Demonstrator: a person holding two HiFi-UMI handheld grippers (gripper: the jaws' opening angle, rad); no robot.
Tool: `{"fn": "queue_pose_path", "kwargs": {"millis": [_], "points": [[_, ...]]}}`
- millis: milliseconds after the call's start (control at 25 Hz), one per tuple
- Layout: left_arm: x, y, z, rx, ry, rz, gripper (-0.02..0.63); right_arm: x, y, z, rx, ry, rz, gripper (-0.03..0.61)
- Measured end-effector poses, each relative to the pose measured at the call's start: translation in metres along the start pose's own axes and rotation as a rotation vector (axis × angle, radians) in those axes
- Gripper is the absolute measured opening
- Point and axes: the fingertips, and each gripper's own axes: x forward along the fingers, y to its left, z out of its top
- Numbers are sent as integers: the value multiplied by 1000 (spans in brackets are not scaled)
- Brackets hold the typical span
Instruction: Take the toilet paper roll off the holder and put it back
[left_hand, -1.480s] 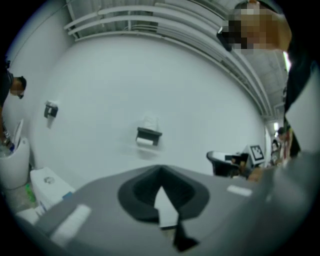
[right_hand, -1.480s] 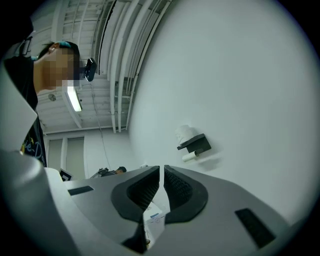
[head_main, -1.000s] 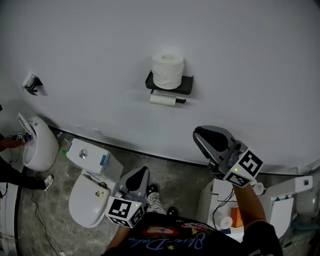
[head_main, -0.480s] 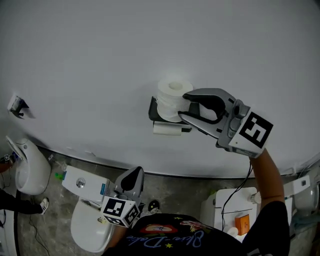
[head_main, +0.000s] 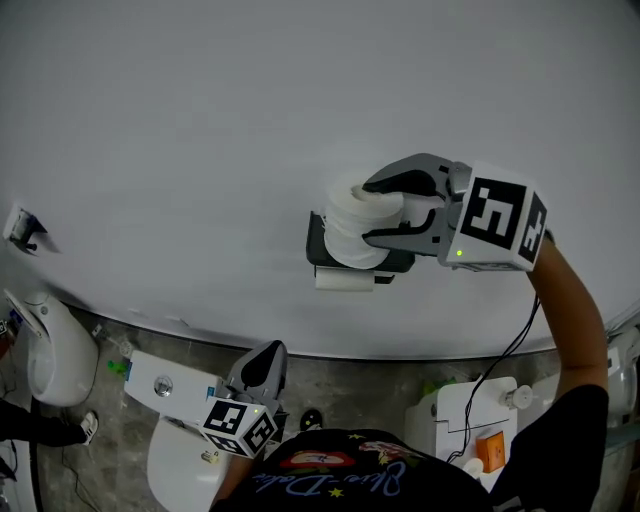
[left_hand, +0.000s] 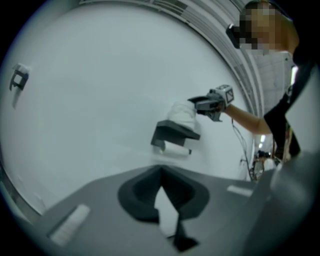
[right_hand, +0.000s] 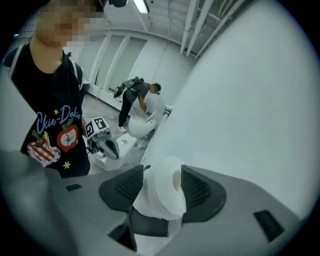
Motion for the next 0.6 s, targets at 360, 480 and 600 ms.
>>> {"fn": "queue_pose_path", "kwargs": {"millis": [360, 480, 600], "points": [[3, 17, 0, -53, -2, -7, -3, 25, 7, -17, -28, 166, 112, 214], [4, 12, -3, -59, 8, -18, -3, 26, 6, -12, -22, 148, 109, 215], [7, 6, -5, -55, 20, -42, -3, 26, 6, -12, -7, 177, 85, 213]]}}
